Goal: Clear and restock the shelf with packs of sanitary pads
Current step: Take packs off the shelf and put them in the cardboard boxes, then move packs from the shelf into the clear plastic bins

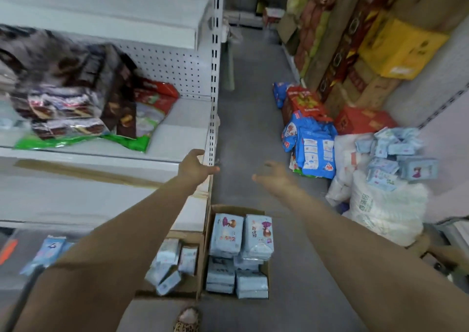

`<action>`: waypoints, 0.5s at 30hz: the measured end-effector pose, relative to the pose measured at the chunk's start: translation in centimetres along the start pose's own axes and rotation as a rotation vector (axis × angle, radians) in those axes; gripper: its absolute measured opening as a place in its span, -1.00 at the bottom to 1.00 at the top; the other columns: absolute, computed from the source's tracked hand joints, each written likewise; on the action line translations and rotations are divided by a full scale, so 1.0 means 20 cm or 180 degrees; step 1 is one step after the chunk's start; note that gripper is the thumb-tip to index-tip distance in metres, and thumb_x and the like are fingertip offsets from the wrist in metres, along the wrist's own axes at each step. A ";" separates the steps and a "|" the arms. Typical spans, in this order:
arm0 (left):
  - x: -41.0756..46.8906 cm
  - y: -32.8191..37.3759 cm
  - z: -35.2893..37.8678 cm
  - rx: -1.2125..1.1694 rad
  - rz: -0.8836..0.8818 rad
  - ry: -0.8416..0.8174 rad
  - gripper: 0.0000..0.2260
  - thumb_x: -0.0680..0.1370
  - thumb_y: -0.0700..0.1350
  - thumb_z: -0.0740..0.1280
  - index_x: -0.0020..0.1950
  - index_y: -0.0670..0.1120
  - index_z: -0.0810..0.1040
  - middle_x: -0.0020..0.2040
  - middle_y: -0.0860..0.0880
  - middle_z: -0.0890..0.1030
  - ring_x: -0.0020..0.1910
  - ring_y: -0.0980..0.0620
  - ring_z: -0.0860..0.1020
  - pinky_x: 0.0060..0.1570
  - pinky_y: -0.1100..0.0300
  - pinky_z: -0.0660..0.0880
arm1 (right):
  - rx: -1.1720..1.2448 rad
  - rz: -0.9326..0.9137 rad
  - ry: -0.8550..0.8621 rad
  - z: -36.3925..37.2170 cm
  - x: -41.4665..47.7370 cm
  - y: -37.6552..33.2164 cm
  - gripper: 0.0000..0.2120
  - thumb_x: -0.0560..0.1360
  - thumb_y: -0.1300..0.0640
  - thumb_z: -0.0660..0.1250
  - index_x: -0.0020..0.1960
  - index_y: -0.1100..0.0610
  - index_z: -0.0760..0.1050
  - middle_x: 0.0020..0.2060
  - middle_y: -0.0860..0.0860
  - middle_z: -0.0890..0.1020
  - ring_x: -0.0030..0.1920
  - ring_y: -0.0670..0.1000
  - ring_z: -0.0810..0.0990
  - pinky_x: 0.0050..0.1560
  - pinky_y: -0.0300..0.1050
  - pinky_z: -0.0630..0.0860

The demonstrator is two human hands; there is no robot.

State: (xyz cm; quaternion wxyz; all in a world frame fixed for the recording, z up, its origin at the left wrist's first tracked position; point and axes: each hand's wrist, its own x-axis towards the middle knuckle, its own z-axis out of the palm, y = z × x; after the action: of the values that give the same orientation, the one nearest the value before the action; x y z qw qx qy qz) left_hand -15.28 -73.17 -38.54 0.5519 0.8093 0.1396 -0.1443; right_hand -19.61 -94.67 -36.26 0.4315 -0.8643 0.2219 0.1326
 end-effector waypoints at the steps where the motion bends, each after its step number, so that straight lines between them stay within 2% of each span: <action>1: -0.07 0.10 -0.08 0.0153 0.0171 0.0106 -0.34 0.38 -0.13 0.61 0.43 -0.06 0.43 0.27 -0.15 0.51 0.24 -0.19 0.53 0.26 -0.07 0.51 | -0.0261 -0.0246 0.0023 -0.06 -0.06 -0.10 -0.38 0.51 0.08 0.48 0.51 0.10 0.34 0.33 0.11 0.52 0.27 0.13 0.55 0.15 -0.11 0.49; 4: -0.24 0.38 -0.35 0.0701 0.0666 0.0340 -0.34 0.42 -0.16 0.57 0.46 -0.11 0.40 0.36 -0.19 0.49 0.31 -0.16 0.48 0.30 0.09 0.41 | -0.0989 -0.0923 0.0282 -0.21 -0.28 -0.43 -0.35 0.49 0.02 0.49 0.52 0.00 0.33 0.31 0.15 0.51 0.23 0.16 0.56 0.12 -0.08 0.51; 8: -0.47 0.72 -0.73 0.1395 0.1137 0.0855 -0.34 0.38 -0.15 0.57 0.43 -0.12 0.42 0.27 -0.17 0.56 0.26 -0.15 0.51 0.18 0.20 0.38 | -0.1462 -0.1719 0.0515 -0.34 -0.52 -0.85 -0.34 0.48 -0.03 0.48 0.52 -0.01 0.32 0.37 0.18 0.43 0.35 0.21 0.45 0.26 0.02 0.48; 12: -0.69 0.94 -1.07 0.1900 0.1425 0.1304 -0.33 0.46 -0.04 0.52 0.50 -0.07 0.32 0.36 -0.24 0.41 0.31 -0.25 0.43 0.28 -0.02 0.40 | -0.1565 -0.2302 0.0719 -0.37 -0.74 -1.22 -0.33 0.49 -0.02 0.47 0.53 0.00 0.29 0.42 0.15 0.40 0.43 0.20 0.36 0.31 0.06 0.44; 15: -0.79 1.02 -1.31 0.1967 0.1543 0.1569 -0.39 0.54 0.05 0.43 0.52 -0.06 0.30 0.41 -0.24 0.37 0.35 -0.26 0.38 0.29 -0.07 0.41 | -0.1570 -0.2611 0.0843 -0.32 -0.88 -1.46 -0.36 0.52 -0.09 0.42 0.53 -0.02 0.28 0.46 0.10 0.37 0.44 0.16 0.35 0.35 0.15 0.43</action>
State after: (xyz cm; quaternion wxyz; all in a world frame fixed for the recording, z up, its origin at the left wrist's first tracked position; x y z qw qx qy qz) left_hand -19.93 -56.98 -5.81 0.2530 0.9554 0.0239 0.1507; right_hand -20.06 -79.66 -4.93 0.1988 -0.9662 -0.1215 -0.1105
